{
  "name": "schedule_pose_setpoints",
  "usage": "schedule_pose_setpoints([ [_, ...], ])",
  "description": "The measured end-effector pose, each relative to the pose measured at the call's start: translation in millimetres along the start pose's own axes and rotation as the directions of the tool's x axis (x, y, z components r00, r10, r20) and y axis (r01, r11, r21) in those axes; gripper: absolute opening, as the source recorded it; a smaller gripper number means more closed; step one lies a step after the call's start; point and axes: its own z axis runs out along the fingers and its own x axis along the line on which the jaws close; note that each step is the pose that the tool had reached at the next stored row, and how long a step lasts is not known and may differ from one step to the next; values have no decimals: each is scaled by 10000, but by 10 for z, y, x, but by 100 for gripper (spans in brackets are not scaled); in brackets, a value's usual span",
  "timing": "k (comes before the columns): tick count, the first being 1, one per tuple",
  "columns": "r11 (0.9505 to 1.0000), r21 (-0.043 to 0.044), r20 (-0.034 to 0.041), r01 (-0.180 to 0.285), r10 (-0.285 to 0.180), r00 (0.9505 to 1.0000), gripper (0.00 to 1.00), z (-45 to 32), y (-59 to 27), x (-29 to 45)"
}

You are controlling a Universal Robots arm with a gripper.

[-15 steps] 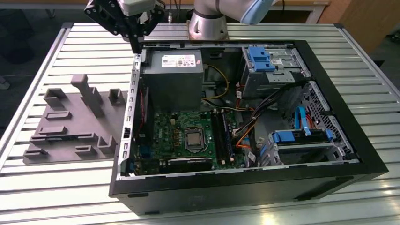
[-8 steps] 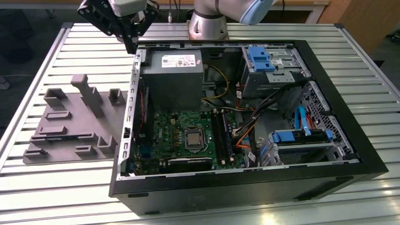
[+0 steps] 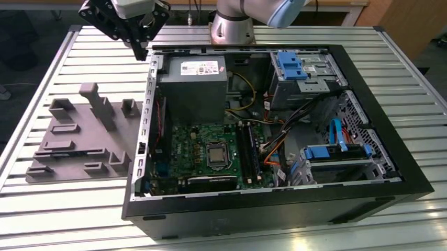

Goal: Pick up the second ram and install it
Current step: 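Reach for the second ram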

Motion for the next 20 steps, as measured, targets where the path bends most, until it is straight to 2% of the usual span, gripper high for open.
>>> schedule_pose_setpoints([
  [20,10000,-1,1,0,0,10000,11,7,-21,263],
])
